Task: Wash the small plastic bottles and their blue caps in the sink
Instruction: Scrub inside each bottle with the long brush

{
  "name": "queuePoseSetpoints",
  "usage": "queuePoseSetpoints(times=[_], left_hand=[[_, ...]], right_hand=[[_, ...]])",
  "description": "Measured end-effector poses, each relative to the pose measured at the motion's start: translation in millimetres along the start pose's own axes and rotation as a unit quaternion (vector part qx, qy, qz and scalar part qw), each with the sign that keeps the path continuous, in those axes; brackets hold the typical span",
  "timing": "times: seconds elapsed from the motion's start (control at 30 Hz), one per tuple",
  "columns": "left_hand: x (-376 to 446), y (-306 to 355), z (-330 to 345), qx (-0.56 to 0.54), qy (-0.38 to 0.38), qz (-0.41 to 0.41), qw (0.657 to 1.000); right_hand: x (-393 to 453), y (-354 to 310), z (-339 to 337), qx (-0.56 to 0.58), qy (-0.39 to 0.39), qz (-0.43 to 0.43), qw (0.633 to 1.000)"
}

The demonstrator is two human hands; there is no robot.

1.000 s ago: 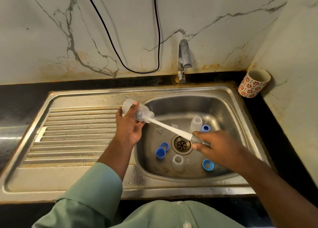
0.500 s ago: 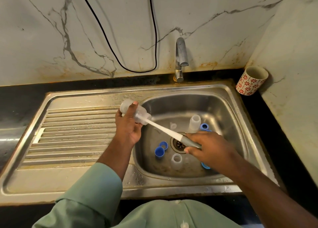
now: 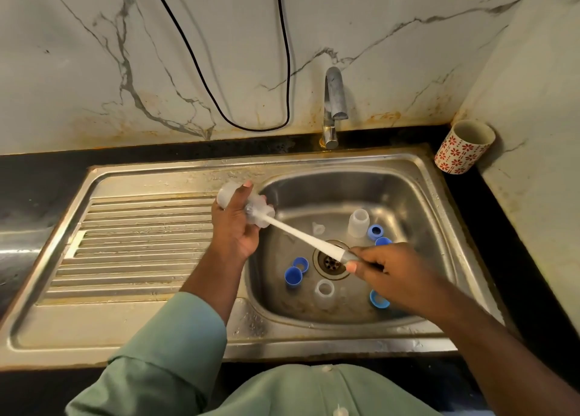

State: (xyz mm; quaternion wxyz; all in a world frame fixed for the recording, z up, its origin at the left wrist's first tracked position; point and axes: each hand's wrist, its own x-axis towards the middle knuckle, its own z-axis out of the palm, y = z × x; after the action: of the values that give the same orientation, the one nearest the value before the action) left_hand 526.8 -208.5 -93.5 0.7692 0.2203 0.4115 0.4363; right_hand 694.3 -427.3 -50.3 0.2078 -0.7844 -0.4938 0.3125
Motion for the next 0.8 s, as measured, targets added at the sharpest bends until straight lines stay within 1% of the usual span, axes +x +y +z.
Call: queuePoseSetpoints(times=[0.07,0.1,0.17,0.23,0.3,0.33,0.4,0.47,0.5,0.53,0.6,0.63,0.67,0.73,0.77,0.8], left_hand=[[2,-1,0,0.027,0.011,0.004,1.000],[1,-1,1,0.039,0.007,0.000,0.999],[1,0,0,0.021,-0.013,-0.019,1.000],[3,1,-3,0.004,-0.044,-0.040,0.998],[4,3,-7,0.001,-0.055,-0.050,0.997],[5,3,-8,0.009,-0.062,-0.056,0.996],[6,-1,-10,0.007,-0.059,-0.070,0.996],[9,-3,-12,0.007,-0.055,-0.069,0.996],[10,-4,-13,0.015,-0.072,-0.064,0.995],[10,-5,-13,0.013,-0.090,-0.056,0.994],[12,-5,-14,-0.010,-0.099,-0.032,0.994],[13,-4,-13,-0.015,-0.098,-0.022,0.995],[14,-3,-11,-0.013,-0.093,-0.011,0.996],[16,-2,-9,0.001,-0.078,0.000,0.997],[16,-2,-8,-0.003,-0.076,-0.003,0.997],[14,-1,-6,-0.009,-0.077,-0.009,0.997]], right_hand=[[1,2,1,0.007,0.018,0.023,1.000],[1,2,1,-0.001,0.010,0.030,0.999],[1,1,1,0.027,-0.019,0.022,0.999],[0,1,-1,0.074,-0.015,0.028,0.997],[-1,4,-5,0.057,-0.004,0.031,0.998],[0,4,-8,0.048,-0.019,0.029,0.998],[1,3,-10,0.074,-0.049,0.033,0.995],[0,1,-9,0.064,-0.028,0.033,0.997],[-2,0,-8,0.047,-0.027,0.036,0.998],[-3,0,-8,0.055,-0.045,0.039,0.997],[-5,0,-8,0.146,-0.097,0.062,0.983],[-7,0,-6,0.176,-0.095,0.073,0.977],[-9,-1,-4,0.177,-0.074,0.077,0.978],[-11,-2,2,0.084,-0.031,0.056,0.994],[-12,-5,2,0.055,-0.036,0.044,0.997],[-13,-7,0,0.053,-0.051,0.035,0.997]])
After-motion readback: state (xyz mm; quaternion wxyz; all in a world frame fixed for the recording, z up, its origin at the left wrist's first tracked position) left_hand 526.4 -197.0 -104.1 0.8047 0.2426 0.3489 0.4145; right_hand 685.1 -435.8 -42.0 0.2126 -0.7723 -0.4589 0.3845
